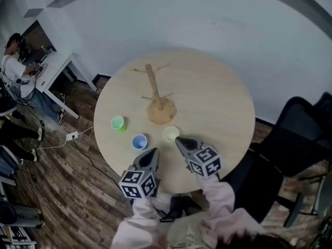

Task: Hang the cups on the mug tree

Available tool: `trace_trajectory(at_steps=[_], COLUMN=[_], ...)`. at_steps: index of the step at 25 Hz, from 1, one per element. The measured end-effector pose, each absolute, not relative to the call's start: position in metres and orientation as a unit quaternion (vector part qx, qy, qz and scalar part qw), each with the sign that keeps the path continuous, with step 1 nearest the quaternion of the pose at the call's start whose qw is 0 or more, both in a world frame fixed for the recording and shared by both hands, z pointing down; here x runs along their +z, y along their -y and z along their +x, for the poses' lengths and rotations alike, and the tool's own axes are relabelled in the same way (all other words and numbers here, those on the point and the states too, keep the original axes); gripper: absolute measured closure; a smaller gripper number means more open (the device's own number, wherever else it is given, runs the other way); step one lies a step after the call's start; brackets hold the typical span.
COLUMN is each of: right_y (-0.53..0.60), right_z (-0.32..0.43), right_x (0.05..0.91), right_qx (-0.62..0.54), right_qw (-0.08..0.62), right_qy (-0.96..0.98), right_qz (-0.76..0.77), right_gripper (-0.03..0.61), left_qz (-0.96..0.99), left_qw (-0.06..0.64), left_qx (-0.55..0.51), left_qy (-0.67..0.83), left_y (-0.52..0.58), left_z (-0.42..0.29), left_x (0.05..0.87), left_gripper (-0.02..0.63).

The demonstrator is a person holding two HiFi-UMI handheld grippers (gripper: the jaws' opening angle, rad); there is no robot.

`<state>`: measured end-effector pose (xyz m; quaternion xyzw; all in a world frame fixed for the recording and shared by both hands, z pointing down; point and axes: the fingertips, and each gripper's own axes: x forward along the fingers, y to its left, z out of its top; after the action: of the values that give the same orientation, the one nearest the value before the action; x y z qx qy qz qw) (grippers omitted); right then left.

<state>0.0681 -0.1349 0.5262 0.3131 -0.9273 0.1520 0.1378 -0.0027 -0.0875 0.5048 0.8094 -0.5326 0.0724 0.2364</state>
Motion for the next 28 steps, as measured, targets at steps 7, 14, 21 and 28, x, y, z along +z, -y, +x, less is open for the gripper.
trace_trajectory(at_steps=[7, 14, 21, 28], right_y=[0.14, 0.141, 0.142, 0.147], right_z=[0.076, 0.076, 0.073, 0.068], right_x=[0.539, 0.557, 0.577, 0.596], right_qx=[0.16, 0.169, 0.176, 0.171], right_qw=[0.136, 0.149, 0.164, 0.187], right_qy=[0.918, 0.912, 0.907, 0.9], right_qz=[0.336, 0.342, 0.345, 0.355], right_gripper=[0.505, 0.438, 0.385, 0.316], left_qz=[0.806, 0.801, 0.802, 0.798], left_qw=[0.258, 0.276, 0.286, 0.3], left_qx=[0.078, 0.08, 0.088, 0.091], left_qy=[0.527, 0.525, 0.517, 0.515], left_y=[0.087, 0.088, 0.091, 0.094], left_z=[-0.001, -0.001, 0.002, 0.0], left_x=[0.524, 0.539, 0.549, 0.561], left_gripper=[0.609, 0.609, 0.609, 0.609])
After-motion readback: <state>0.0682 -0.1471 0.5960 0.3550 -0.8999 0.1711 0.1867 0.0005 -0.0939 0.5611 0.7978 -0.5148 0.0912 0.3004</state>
